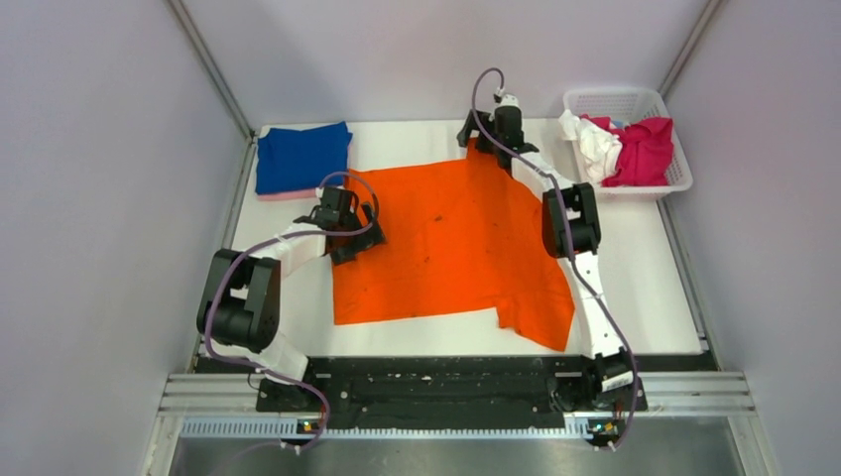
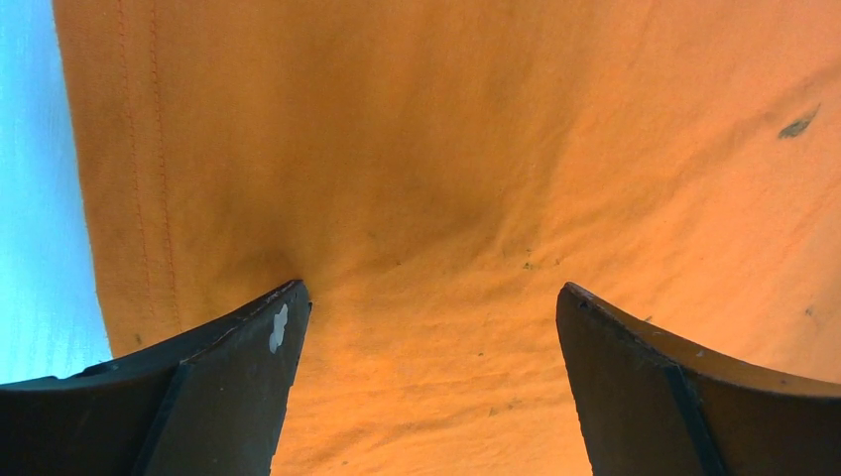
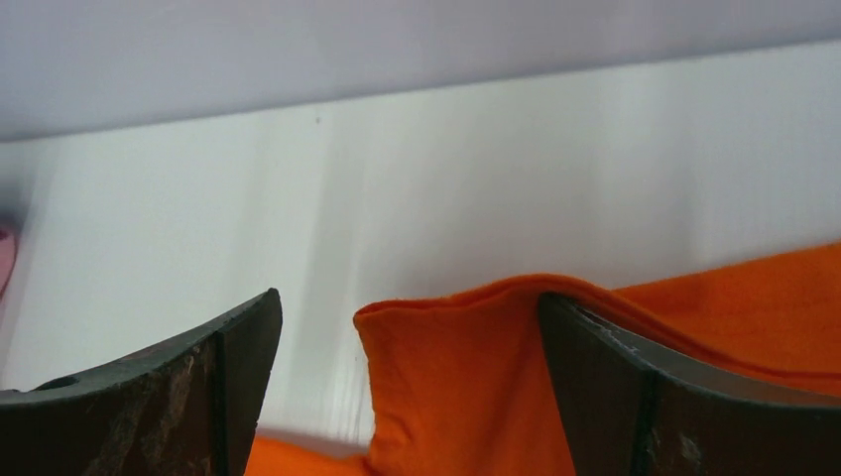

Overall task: Fold and stack the t-shirts
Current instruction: Flatten out the tshirt, then grab the side of the flattened tshirt closest away from the robot with both arms, then fold the flattened tshirt in 1/3 of the way

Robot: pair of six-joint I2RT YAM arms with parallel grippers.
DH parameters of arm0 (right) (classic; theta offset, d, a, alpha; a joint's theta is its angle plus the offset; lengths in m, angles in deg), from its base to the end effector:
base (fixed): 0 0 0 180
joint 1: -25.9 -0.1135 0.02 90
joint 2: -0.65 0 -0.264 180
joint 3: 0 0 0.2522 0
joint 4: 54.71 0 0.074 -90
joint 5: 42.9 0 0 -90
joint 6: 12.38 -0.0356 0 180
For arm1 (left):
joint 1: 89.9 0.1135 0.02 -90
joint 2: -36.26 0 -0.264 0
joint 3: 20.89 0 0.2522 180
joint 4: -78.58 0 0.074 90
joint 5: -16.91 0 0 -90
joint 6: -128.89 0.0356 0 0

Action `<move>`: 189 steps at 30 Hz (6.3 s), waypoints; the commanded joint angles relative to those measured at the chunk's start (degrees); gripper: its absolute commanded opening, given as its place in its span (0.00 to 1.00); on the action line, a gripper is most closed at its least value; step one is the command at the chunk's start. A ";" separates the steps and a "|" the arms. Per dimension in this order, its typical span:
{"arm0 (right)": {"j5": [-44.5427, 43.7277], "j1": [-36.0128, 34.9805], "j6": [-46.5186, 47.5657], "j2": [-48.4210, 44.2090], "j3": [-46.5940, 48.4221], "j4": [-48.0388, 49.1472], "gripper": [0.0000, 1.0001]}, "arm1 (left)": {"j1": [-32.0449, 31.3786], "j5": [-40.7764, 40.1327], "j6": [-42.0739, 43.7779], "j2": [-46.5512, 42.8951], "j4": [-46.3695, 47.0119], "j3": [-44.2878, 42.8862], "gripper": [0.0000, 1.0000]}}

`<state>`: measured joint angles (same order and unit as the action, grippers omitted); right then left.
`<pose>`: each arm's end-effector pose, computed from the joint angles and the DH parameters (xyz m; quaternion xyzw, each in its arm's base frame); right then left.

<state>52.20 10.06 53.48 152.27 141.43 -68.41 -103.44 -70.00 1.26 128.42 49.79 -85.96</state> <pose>0.5769 0.1670 0.1500 0.0364 0.8369 0.2213 0.4993 0.3067 -0.0758 0.1718 -0.1917 0.9363 -0.1499 0.2534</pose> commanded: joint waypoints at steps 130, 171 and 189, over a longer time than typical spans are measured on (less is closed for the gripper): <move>-24.31 -39.13 -45.53 -104.88 -92.69 -61.27 0.00 | -2.88 -16.67 -23.90 -47.64 -35.42 19.21 0.00; 3.71 0.13 -3.72 -68.29 -76.34 -8.28 0.99 | 7.65 -6.17 -12.23 -6.10 -18.45 -10.84 0.99; -13.57 -5.92 -16.42 -49.50 -54.12 -10.15 0.99 | 7.56 -5.58 -10.45 -9.58 -18.56 -12.95 0.99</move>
<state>49.16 4.86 40.21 102.13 78.53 -74.29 -95.68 -74.81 -10.41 119.79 29.27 -96.36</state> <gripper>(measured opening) 0.986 0.990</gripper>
